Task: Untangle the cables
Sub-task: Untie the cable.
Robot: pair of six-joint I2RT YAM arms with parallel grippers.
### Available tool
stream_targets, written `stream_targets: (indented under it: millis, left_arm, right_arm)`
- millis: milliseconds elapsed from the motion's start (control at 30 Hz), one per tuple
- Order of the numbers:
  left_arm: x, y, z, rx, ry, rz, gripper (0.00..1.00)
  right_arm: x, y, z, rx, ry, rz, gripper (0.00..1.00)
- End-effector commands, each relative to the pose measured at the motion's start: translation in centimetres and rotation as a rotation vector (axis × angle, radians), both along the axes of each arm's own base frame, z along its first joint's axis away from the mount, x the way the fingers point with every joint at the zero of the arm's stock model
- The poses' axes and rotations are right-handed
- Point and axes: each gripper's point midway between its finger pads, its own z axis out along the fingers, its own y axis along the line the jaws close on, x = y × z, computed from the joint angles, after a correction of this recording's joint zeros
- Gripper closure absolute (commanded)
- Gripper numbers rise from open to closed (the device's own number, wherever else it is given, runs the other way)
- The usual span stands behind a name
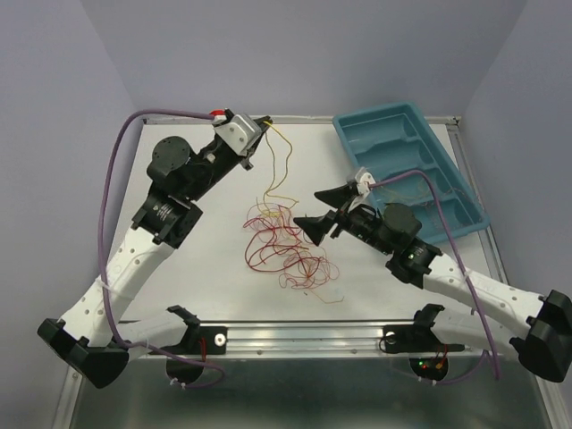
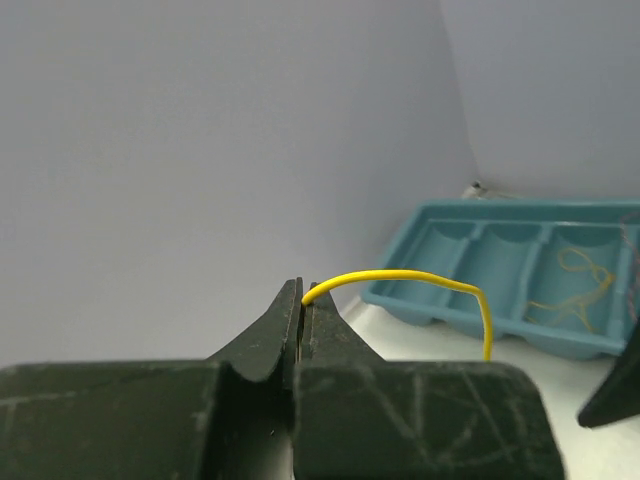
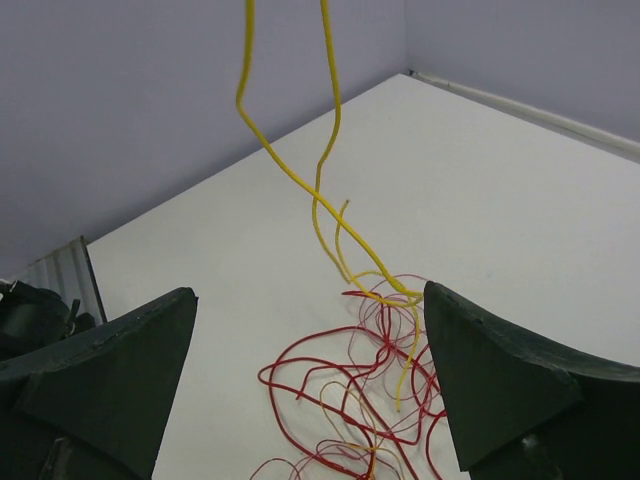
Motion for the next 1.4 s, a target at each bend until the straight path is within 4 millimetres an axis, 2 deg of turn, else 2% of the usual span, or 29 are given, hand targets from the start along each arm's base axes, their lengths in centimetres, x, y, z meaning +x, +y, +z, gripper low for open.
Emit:
stream_targets:
  millis: [0, 67, 100, 133, 167, 367, 500, 567, 600, 633, 800, 833, 900, 1000, 1033, 1067, 1167, 1233, 1267, 1300, 1333, 1367]
  left_arm:
    - [-2.0, -2.4, -0.8, -0.025, 0.045, -0.167, 1.00]
    - [-2.1, -3.1, -2.0, -0.013, 0.076, -0.196, 1.00]
    - [-2.4, -3.4, -2.2, -0.013, 0.085, -0.221, 1.00]
    - [-2.5, -3.5, -2.7, -0.008, 0.098, -0.233, 1.00]
    - [-2.9, -3.8, -2.9, -0.007, 0.111, -0.256, 1.00]
    - [-5.0, -4.4, -3.3, -0.007, 0.148, -0.353, 1.00]
    - [-5.8, -4.9, -3.3, -0.007, 0.167, -0.402, 1.00]
    - [-5.6, -5.3, -3.5, -0.007, 0.185, -0.414, 1.00]
    - [-5.6, -5.7, -4.0, -0.001, 0.199, -0.436, 1.00]
    - [-5.5, -5.9, -4.2, -0.008, 0.222, -0.445, 1.00]
    - [-5.1, -6.5, -4.8, -0.041, 0.279, -0.459, 1.00]
    - [-4.8, -6.4, -4.7, -0.057, 0.273, -0.446, 1.00]
    - [-4.7, -6.3, -4.4, -0.086, 0.280, -0.437, 1.00]
    - [-4.2, -5.8, -3.8, -0.141, 0.285, -0.397, 1.00]
    - [-4.0, -5.5, -3.4, -0.157, 0.275, -0.380, 1.00]
    - [-3.9, -5.1, -3.2, -0.171, 0.271, -0.362, 1.00]
    - [-2.9, -3.2, -2.2, -0.223, 0.243, -0.273, 1.00]
    - [-1.5, -1.1, -1.4, -0.258, 0.219, -0.184, 1.00]
    - [-0.2, 0.6, -1.0, -0.273, 0.207, -0.117, 1.00]
    - [-0.2, 0.5, -0.8, -0.281, 0.212, -0.123, 1.00]
    - [1.3, 2.7, -0.2, -0.307, 0.205, -0.064, 1.00]
    - [2.6, 3.4, -0.5, -0.308, 0.215, -0.040, 1.00]
  right_arm:
    - [-0.5, 0.6, 1.8, 0.033, -0.080, 0.036, 0.00]
    - [0.1, 1.3, 1.2, 0.015, -0.066, 0.040, 0.00]
    - [0.0, 1.8, 1.7, 0.015, -0.074, 0.064, 0.00]
    - [0.2, 2.6, 0.7, -0.009, -0.059, 0.084, 0.00]
    - [0.0, 3.1, 0.7, -0.012, -0.058, 0.115, 0.00]
    - [1.3, 4.9, -0.1, -0.038, -0.045, 0.129, 0.00]
    - [1.3, 5.7, -0.7, -0.045, -0.037, 0.163, 0.01]
    - [1.2, 6.0, -0.5, -0.033, -0.042, 0.176, 0.05]
    - [1.1, 6.4, -0.8, -0.035, -0.036, 0.194, 0.14]
    - [1.0, 6.6, -1.0, -0.038, -0.034, 0.204, 0.16]
    - [0.4, 7.2, -1.2, -0.022, -0.034, 0.248, 0.21]
    - [0.3, 7.3, -1.1, -0.014, -0.037, 0.254, 0.28]
    - [0.3, 7.3, -0.9, 0.004, -0.031, 0.258, 0.35]
    - [-0.1, 7.2, -0.1, 0.051, -0.033, 0.263, 0.58]
    - [-0.2, 7.1, -0.1, 0.063, -0.035, 0.261, 0.70]
    - [-0.4, 6.7, 0.6, 0.081, -0.045, 0.256, 0.77]
    - [-0.6, 5.5, 1.6, 0.121, -0.059, 0.215, 0.99]
    - [-0.6, 5.0, 1.8, 0.129, -0.061, 0.199, 1.00]
    - [-0.9, 4.6, 1.9, 0.135, -0.062, 0.196, 1.00]
    - [-1.1, 4.4, 1.9, 0.137, -0.062, 0.198, 0.99]
    - [-1.2, 4.2, 2.0, 0.141, -0.061, 0.191, 1.00]
    - [-1.4, 4.0, 2.1, 0.144, -0.063, 0.192, 1.00]
